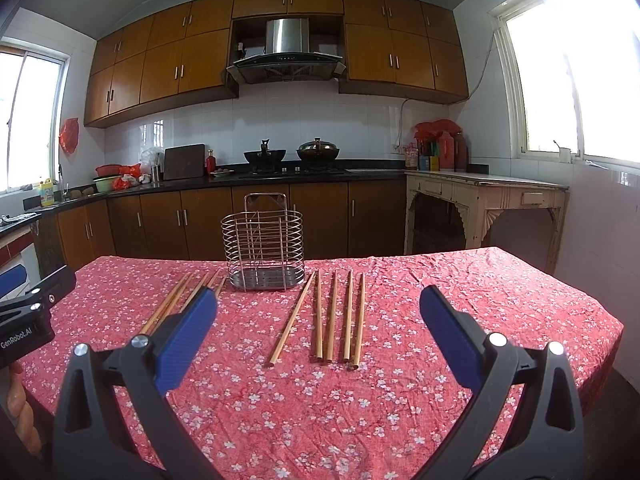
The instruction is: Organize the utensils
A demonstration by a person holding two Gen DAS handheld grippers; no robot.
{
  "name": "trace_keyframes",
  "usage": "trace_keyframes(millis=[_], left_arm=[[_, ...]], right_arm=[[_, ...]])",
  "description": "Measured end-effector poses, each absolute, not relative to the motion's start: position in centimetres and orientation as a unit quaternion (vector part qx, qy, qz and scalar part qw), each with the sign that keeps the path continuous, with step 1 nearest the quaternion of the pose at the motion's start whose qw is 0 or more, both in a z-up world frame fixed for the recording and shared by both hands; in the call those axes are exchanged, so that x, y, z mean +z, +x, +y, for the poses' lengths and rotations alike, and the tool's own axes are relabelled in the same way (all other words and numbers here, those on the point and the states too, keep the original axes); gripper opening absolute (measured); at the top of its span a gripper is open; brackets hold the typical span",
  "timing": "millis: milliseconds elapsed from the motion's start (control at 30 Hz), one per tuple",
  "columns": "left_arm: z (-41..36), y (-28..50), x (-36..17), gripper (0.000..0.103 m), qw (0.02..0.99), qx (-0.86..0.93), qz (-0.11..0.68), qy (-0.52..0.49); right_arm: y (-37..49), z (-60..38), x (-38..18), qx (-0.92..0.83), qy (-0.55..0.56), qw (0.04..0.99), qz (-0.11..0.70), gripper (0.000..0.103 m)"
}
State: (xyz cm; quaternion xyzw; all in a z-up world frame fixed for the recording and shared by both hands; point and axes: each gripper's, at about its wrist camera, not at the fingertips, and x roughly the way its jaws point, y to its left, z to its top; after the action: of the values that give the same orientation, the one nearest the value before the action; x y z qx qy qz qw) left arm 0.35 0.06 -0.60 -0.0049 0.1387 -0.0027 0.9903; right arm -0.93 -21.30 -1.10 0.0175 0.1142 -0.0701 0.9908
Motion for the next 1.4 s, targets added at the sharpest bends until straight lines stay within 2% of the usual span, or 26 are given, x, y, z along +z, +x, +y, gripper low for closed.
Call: trace_keyframes(millis=[1400], left_arm=[[-0.22,0.41,-0.84,0.101,0.990,-0.001,0.140,-0.002]], right_arm=[[-0.73,-21.36,-1.29,-0.070,0.020,0.990,0.120,0.099]])
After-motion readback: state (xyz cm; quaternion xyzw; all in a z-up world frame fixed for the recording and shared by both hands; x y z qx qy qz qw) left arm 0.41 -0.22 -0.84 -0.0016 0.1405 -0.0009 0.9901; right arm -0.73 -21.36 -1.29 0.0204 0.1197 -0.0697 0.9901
